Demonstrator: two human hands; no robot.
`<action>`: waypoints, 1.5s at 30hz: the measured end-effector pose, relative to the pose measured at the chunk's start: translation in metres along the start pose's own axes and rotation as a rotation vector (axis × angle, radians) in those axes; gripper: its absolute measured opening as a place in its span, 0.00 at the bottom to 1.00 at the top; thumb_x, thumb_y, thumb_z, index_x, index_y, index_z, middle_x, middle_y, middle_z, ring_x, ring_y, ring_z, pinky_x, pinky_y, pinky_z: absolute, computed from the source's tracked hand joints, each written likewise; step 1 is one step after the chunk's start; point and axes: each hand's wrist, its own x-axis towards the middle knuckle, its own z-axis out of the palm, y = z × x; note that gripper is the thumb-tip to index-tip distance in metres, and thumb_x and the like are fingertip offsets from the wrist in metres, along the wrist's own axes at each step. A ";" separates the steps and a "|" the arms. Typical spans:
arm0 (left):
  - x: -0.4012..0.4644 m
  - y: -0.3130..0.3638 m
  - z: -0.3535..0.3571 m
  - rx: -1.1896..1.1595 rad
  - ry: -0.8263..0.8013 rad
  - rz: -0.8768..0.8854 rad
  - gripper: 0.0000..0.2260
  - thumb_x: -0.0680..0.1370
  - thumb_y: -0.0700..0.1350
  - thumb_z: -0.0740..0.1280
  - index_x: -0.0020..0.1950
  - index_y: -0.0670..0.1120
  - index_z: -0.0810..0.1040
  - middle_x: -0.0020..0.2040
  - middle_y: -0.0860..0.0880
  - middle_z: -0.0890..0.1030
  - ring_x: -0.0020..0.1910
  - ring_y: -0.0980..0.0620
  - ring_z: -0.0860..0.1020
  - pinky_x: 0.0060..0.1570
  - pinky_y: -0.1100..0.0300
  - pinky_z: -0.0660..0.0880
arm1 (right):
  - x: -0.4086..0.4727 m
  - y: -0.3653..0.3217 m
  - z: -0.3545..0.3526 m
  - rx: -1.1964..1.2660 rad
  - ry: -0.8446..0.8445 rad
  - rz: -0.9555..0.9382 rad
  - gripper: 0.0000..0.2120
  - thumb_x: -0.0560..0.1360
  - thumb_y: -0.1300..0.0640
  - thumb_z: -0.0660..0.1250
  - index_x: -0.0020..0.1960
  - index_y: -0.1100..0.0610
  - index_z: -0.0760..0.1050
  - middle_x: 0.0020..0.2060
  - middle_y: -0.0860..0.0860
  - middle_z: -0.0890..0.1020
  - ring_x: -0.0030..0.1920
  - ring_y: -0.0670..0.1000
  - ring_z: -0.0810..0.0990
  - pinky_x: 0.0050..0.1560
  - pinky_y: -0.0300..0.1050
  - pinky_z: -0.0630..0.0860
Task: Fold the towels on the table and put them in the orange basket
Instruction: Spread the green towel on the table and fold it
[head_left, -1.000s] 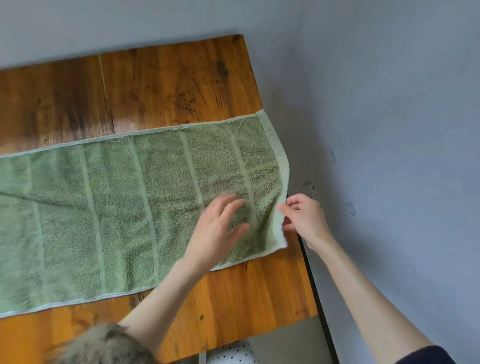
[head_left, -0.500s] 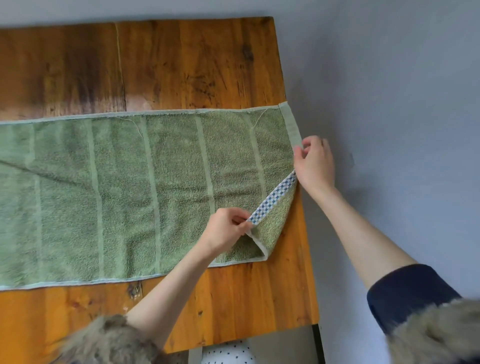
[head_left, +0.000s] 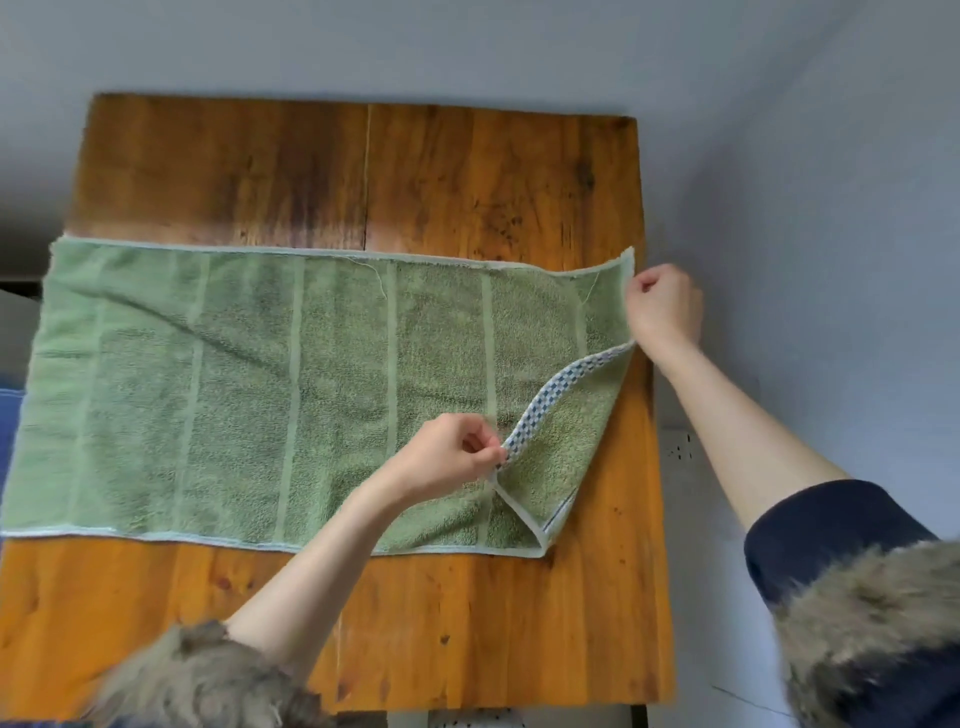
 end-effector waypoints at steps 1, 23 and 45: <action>-0.007 -0.004 -0.007 -0.035 0.027 -0.004 0.04 0.78 0.43 0.65 0.43 0.45 0.76 0.40 0.50 0.81 0.39 0.55 0.78 0.43 0.63 0.75 | -0.007 -0.010 -0.004 0.019 -0.017 -0.035 0.10 0.79 0.58 0.58 0.51 0.61 0.76 0.45 0.53 0.79 0.43 0.51 0.74 0.41 0.39 0.65; -0.197 -0.147 -0.209 -0.507 0.899 -0.021 0.07 0.74 0.39 0.62 0.36 0.42 0.72 0.30 0.49 0.73 0.30 0.54 0.70 0.37 0.62 0.68 | -0.175 -0.329 0.110 0.313 -0.317 -0.384 0.07 0.73 0.58 0.63 0.37 0.50 0.73 0.42 0.52 0.82 0.46 0.54 0.81 0.53 0.53 0.77; -0.144 -0.239 -0.211 0.179 0.789 -0.240 0.22 0.79 0.50 0.61 0.70 0.39 0.64 0.67 0.42 0.69 0.68 0.45 0.63 0.67 0.54 0.60 | -0.153 -0.203 0.188 -0.536 -0.449 -0.497 0.34 0.78 0.43 0.57 0.77 0.54 0.46 0.77 0.54 0.45 0.76 0.55 0.45 0.75 0.55 0.50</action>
